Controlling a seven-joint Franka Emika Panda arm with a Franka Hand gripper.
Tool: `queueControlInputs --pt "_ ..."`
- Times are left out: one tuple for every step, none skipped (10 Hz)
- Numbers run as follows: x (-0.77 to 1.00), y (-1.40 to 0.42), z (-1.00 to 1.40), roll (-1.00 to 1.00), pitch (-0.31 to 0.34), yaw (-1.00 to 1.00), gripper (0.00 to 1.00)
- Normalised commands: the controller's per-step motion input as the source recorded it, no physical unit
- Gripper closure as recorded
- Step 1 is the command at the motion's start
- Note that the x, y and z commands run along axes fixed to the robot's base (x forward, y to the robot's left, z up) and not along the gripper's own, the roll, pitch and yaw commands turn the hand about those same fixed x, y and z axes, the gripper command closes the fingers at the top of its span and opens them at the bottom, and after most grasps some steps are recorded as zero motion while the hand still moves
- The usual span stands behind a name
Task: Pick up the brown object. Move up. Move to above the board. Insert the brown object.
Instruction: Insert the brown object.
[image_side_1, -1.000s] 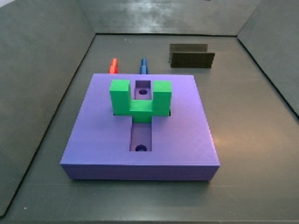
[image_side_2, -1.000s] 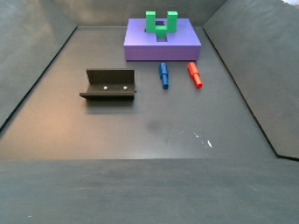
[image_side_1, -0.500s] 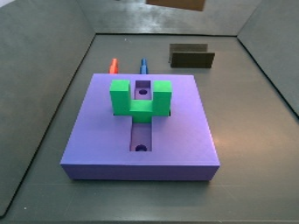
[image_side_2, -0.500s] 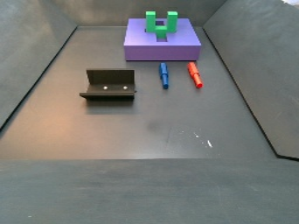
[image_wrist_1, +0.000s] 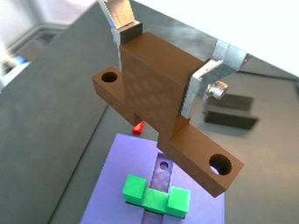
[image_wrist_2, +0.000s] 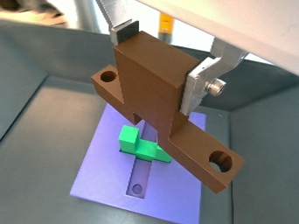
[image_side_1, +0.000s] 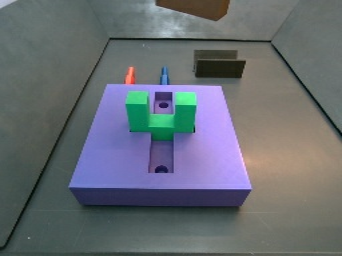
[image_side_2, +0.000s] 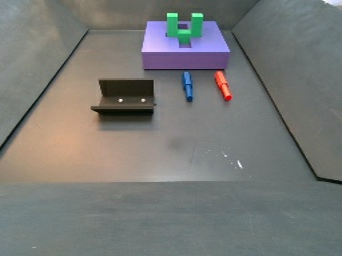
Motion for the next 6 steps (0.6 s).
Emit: queueControlInputs --pt "0.00 0.00 0.00 0.00 -0.027 -1.00 1.00" --pt "0.00 0.00 0.00 0.00 -0.027 -1.00 1.00" --pt "0.00 0.00 -0.07 -0.01 -0.049 -1.00 1.00" --pt "0.00 -0.01 -0.16 -0.11 -0.130 -1.00 1.00" --pt "-0.04 -0.05 -0.19 -0.20 -0.261 -0.92 1.00" --pt "-0.07 -0.05 -0.19 -0.23 -0.287 -0.90 1.00"
